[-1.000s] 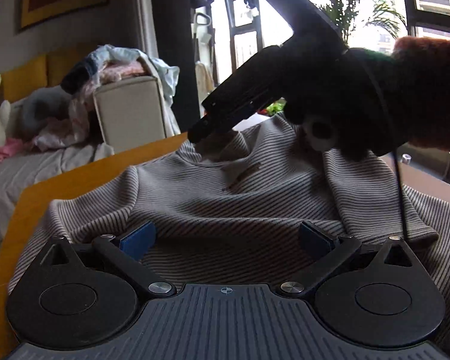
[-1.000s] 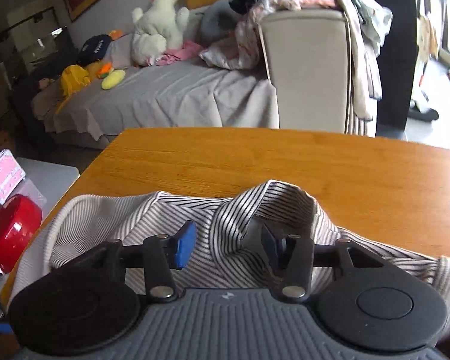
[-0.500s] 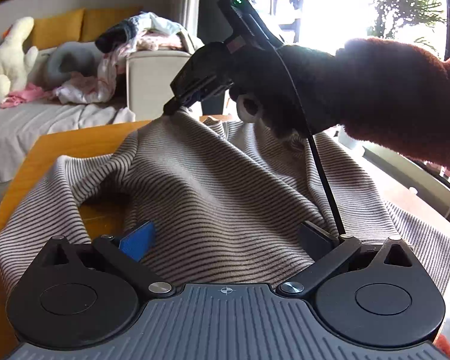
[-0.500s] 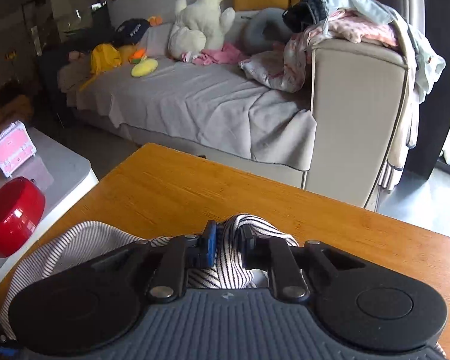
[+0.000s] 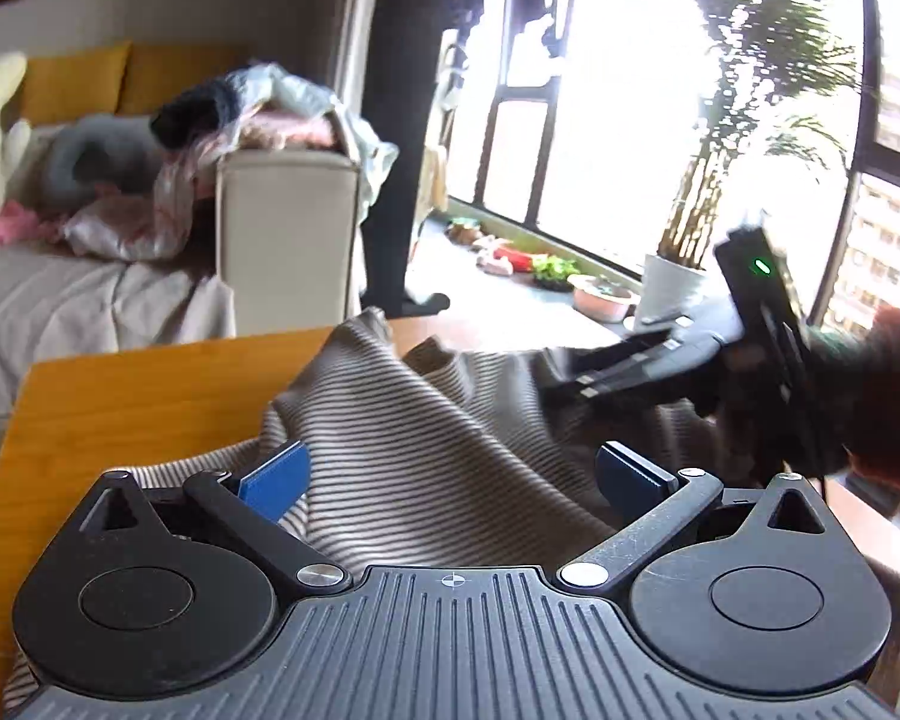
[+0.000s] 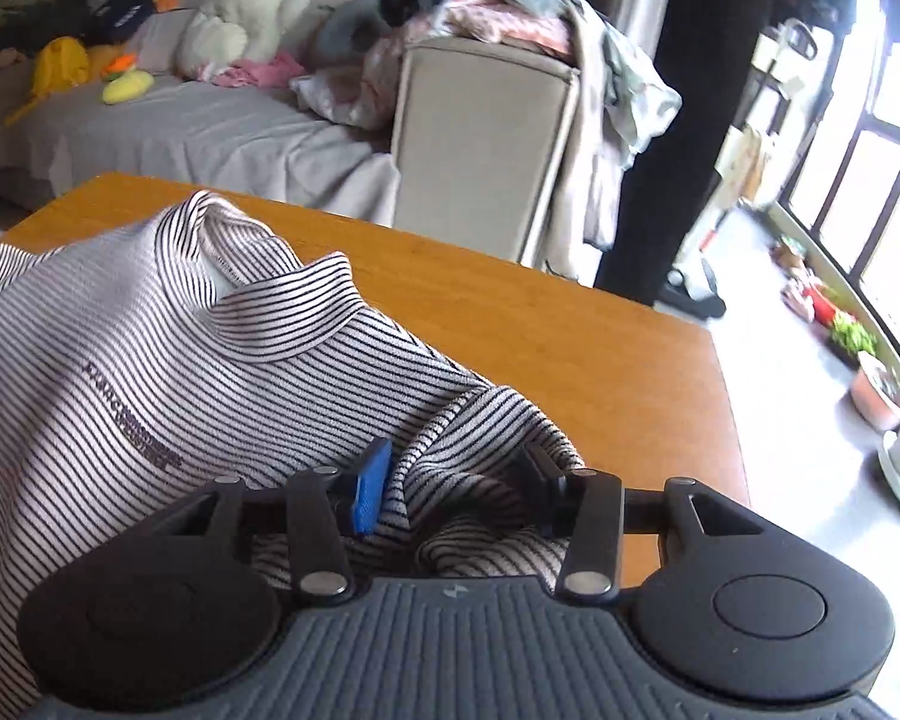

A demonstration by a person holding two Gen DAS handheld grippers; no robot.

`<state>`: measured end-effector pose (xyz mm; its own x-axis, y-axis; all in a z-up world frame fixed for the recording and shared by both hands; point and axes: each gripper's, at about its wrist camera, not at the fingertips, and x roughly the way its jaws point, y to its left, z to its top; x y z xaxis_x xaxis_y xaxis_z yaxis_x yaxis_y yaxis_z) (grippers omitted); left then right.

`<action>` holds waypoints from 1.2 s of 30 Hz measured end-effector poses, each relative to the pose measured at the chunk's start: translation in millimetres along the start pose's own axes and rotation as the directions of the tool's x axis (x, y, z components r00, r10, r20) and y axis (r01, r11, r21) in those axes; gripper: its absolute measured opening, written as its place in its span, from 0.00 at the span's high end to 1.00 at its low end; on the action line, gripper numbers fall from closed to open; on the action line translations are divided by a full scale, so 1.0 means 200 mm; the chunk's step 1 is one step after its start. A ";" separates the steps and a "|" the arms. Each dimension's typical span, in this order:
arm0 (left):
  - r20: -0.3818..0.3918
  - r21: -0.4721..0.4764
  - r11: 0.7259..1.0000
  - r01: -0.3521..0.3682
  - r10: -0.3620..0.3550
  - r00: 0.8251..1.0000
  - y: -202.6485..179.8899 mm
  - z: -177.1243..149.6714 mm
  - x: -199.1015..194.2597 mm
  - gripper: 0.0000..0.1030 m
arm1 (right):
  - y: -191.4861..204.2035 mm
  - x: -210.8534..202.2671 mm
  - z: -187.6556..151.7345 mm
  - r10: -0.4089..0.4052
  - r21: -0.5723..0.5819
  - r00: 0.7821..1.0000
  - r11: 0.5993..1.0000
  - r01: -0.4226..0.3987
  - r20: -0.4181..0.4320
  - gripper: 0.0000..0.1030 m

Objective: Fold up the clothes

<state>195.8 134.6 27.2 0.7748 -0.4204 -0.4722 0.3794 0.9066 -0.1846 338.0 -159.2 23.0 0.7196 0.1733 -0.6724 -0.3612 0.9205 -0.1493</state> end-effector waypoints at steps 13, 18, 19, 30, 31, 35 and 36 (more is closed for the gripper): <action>-0.066 0.038 0.939 -0.341 0.343 0.937 0.17 0.04 0.15 0.00 | -0.01 -0.58 -0.20 0.094 -0.074 0.984 0.994 -0.083 0.151 0.32; 0.043 0.046 0.971 -0.236 0.234 0.971 -0.08 0.03 -0.03 0.00 | 0.24 -0.94 -0.42 0.283 -0.145 0.953 0.953 -0.267 0.105 0.28; 0.065 0.049 0.977 -0.207 0.204 0.977 -0.14 0.02 -0.05 0.00 | 0.30 -0.98 -0.47 0.314 -0.154 0.945 0.942 -0.299 0.088 0.27; -0.025 0.112 0.974 -0.195 0.199 0.980 -0.38 -0.22 -0.06 0.00 | 0.31 -0.87 -0.56 0.120 -0.110 0.989 0.988 -0.110 0.090 0.89; -0.023 0.108 0.973 -0.205 0.209 0.978 -0.39 -0.24 -0.08 0.00 | 0.22 -0.90 -0.51 0.083 -0.083 0.990 0.994 -0.073 0.113 0.89; -0.026 0.029 0.987 -0.158 0.158 0.987 -0.42 -0.27 -0.19 0.00 | -0.30 -1.13 -0.26 -0.178 0.169 0.951 0.976 0.138 0.252 0.89; -0.033 0.001 0.991 -0.130 0.130 0.991 -0.41 -0.27 -0.22 0.00 | -0.43 -1.19 -0.20 -0.224 0.249 0.933 0.956 0.154 0.281 0.89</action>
<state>104.4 80.5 16.7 0.8007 -0.2974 -0.5200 0.2757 0.9536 -0.1208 173.0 -293.2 166.4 0.9192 0.0541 -0.3901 -0.0866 0.9940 -0.0662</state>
